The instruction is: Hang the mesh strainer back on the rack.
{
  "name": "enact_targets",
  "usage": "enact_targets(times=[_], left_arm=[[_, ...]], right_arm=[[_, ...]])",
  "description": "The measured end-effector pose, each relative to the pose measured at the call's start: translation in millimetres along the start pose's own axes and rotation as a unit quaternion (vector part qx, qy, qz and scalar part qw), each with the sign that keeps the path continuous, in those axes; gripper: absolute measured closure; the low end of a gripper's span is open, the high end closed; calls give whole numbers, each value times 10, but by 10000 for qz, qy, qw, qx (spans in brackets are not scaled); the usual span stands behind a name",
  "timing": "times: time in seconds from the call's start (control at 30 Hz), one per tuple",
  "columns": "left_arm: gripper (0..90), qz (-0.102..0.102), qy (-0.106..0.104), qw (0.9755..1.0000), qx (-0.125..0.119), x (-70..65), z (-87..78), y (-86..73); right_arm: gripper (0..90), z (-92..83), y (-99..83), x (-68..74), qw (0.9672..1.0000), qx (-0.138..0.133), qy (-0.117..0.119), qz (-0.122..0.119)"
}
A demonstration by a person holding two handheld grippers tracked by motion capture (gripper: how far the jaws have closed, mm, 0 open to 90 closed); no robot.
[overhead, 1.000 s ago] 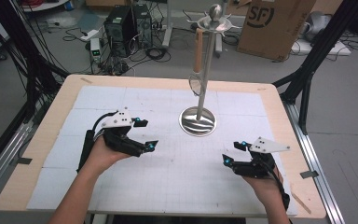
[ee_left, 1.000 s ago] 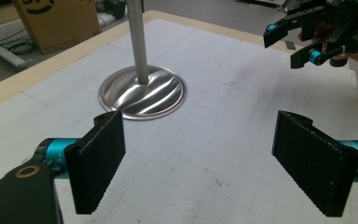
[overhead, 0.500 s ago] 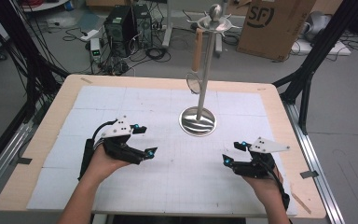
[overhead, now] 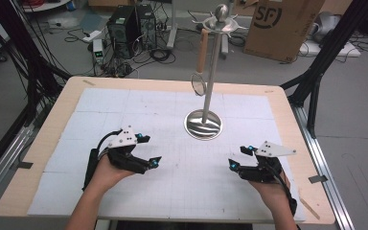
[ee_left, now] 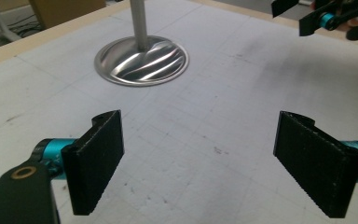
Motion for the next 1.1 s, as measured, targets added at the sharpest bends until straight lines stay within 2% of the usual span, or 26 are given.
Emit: enact_targets(times=[0.23,0.47,0.77,1.1], left_arm=[[159,34,-26,9999,162,-19,29,-77],[158,-28,60,9999,85,13,24,-60],[158,-22,136,9999,61,27,-25,-58],[159,-171,221,9996,3,87,-71,-108]], right_arm=[[308,-9,-11,-32,10000,20,-65,11],[301,-2,-24,-20,10000,21,-20,72],[300,24,-16,3,10000,35,28,2],[300,75,2,15,9999,60,85,4]])
Point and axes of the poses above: each handheld gripper's, and its own axes: z roughly forward along the jaws, y roughly out of its top, x roughly to its left, the point moved 7 cm from there along z, roughly forward along the jaws, and after that the axes turned 13 degrees about y, right-handed, at the moved point
